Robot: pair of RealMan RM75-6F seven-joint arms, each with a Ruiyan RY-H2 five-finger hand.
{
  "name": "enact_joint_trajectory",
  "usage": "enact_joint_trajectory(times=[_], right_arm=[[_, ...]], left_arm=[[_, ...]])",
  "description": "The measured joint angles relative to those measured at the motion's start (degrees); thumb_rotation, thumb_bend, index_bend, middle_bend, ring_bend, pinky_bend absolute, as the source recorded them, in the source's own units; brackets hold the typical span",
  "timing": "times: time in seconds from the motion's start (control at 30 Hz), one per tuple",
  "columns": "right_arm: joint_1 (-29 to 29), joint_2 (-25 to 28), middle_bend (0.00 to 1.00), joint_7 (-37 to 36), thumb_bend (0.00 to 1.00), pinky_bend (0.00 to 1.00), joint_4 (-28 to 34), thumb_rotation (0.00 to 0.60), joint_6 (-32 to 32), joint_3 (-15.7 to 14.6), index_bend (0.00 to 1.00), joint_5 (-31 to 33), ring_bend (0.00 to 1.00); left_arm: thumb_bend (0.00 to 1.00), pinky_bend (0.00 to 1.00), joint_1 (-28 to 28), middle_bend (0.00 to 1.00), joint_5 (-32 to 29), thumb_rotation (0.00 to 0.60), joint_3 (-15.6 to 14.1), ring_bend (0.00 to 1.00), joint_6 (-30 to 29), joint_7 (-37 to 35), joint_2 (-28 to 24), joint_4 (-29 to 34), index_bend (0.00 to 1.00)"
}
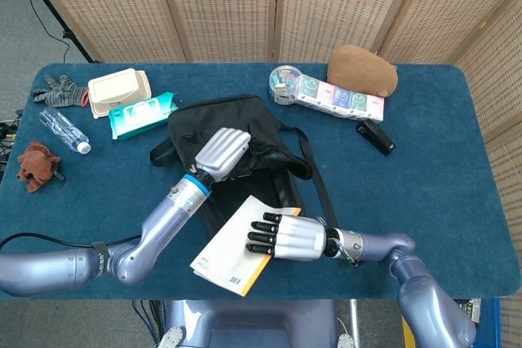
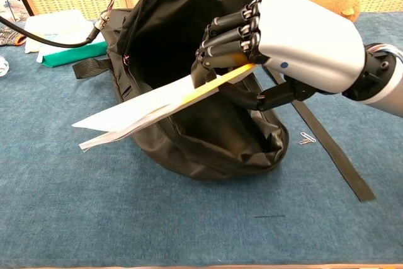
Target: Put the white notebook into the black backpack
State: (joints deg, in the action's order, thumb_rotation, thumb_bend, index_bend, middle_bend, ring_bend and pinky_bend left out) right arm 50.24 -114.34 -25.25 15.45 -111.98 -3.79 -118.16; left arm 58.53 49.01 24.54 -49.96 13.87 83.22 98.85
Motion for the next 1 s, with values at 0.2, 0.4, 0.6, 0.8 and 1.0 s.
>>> enact_joint_trajectory(times=[0.2, 0.4, 0.6, 0.8, 1.0], right_arm=[[0.31, -0.28, 0.57, -3.36, 0.61, 0.71, -2.80, 0.600, 1.63, -0.58, 0.61, 2.54, 0.48], [0.46, -0.48, 0.57, -4.45, 0.61, 0.70, -4.23, 0.600, 3.19, -1.60, 0.61, 4.00, 0.48], [0.58, -1.00, 0.57, -4.43, 0.61, 0.70, -5.33, 0.600, 4.26, -3.07, 0.61, 4.89, 0.48], [0.60, -1.41, 0.57, -5.01, 0.61, 0.70, -6.03, 0.600, 6.38, -3.98, 0.61, 5.94, 0.48], [0.88, -2.12, 0.57, -5.77, 0.61, 0.70, -6.36, 0.600, 7.58, -4.68, 0.61, 6.69, 0.48]], left_arm=[[0.90, 0.77, -0.53, 0.74, 1.98, 0.600, -1.16, 0.63, -0.02, -1.43, -1.31, 1.61, 0.76], [0.90, 0.77, -1.24, 0.74, 4.89, 0.600, -2.09, 0.63, -0.08, -4.47, -1.51, 1.70, 0.76], [0.90, 0.77, -1.48, 0.74, 6.92, 0.600, -2.05, 0.63, -2.02, -6.66, -0.27, 0.05, 0.76], [0.90, 0.77, -0.94, 0.74, 5.55, 0.600, -1.26, 0.63, -1.12, -8.75, -0.35, 0.59, 0.76], [0.90, 0.77, -0.68, 0.74, 5.73, 0.600, -0.55, 0.63, -1.40, -9.86, -0.81, 1.68, 0.76]])
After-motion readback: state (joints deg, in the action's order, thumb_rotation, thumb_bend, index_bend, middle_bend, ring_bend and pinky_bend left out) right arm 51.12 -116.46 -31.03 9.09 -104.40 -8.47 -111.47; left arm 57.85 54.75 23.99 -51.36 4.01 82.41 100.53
